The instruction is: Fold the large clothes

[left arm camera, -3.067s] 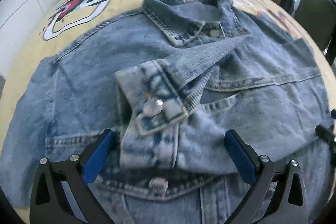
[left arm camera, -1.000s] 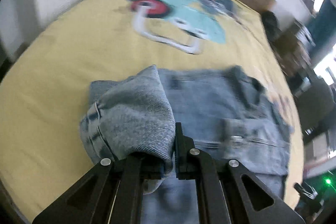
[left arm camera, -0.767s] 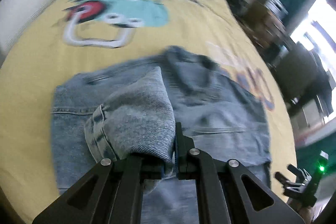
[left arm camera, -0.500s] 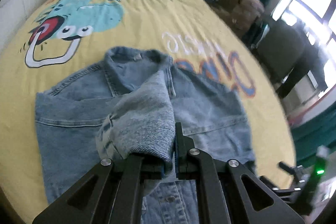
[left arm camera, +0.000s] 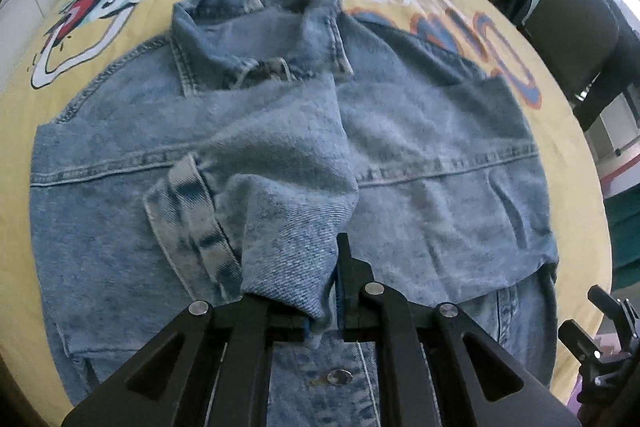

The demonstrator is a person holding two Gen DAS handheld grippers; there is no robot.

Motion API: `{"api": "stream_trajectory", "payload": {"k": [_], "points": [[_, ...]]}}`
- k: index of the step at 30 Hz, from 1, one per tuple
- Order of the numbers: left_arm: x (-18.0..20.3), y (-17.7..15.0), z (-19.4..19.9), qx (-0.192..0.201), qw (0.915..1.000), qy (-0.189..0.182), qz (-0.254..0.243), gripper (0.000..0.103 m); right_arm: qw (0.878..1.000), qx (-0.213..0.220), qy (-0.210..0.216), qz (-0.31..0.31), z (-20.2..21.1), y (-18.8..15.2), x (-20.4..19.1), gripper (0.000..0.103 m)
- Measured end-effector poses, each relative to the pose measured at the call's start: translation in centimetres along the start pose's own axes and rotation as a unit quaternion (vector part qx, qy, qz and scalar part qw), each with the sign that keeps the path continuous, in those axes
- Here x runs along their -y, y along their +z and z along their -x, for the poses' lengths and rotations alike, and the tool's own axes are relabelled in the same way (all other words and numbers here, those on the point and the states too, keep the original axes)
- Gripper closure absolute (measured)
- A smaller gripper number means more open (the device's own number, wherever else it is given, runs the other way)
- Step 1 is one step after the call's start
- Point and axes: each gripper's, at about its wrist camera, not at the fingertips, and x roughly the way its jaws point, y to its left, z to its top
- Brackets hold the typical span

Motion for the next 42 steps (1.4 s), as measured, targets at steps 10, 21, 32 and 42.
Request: {"api": "stream_trajectory", "payload": {"k": [10,21,32,42], "points": [[0.5,-0.8,0.9,-0.009,0.9994,-0.033,-0.008,0.018,1.0,-0.003,0.004,0.003,-0.1,-0.5,-0.1,0.0],[-1.5,-3.5,4.1,-0.019,0.9984,-0.049,-0.019,0.003,1.0,-0.009,0.005,0.002,-0.3,-1.3,0.0,0.0],[-11.8,-8.3,6.5,-0.016,0.9985,0.051,0.008,0.003,1.0,-0.017,0.011,0.006,-0.8,-1.5,-1.0,0.0],[-18.8,-11.7,5.1,-0.022,0.9915,0.123,0.035,0.004,0.999,-0.027,0.007,0.024,-1.4,-1.5,-3.1,0.001]]}}
